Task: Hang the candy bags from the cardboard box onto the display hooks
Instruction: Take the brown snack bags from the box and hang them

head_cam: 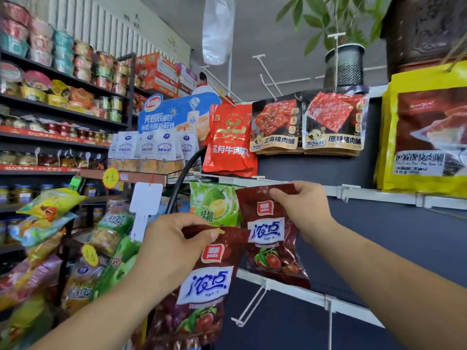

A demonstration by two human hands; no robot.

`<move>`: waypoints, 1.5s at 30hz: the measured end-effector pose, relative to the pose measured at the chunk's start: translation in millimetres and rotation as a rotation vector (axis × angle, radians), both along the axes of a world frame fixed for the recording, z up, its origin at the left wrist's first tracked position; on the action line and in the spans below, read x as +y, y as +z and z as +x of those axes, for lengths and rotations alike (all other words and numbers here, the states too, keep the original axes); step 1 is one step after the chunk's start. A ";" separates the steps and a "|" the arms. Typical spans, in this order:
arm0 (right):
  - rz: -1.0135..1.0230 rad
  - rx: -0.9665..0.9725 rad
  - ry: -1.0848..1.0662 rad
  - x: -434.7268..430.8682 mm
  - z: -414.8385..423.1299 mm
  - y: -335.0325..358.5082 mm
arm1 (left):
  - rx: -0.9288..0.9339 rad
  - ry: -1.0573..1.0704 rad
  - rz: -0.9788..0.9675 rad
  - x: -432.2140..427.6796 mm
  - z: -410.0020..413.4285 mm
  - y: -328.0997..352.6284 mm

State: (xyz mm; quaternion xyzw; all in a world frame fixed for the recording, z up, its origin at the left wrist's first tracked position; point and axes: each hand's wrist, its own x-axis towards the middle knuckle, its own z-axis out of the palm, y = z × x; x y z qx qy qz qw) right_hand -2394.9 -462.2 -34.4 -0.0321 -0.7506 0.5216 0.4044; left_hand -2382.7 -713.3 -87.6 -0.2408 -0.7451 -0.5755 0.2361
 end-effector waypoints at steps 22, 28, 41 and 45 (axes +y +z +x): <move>0.117 0.061 0.157 5.4 18.3 -19.1 | -0.217 -0.260 0.096 39.5 -34.3 18.1; -0.067 -0.088 0.377 4.5 17.4 -26.5 | -0.187 -0.228 0.150 57.1 -42.2 22.2; -0.029 0.004 0.053 23.1 -26.8 1.9 | 0.007 -0.045 -0.093 73.3 -68.2 5.9; 0.002 -0.018 -0.021 33.7 -35.1 -8.0 | 0.049 -0.051 -0.165 80.1 -66.9 2.3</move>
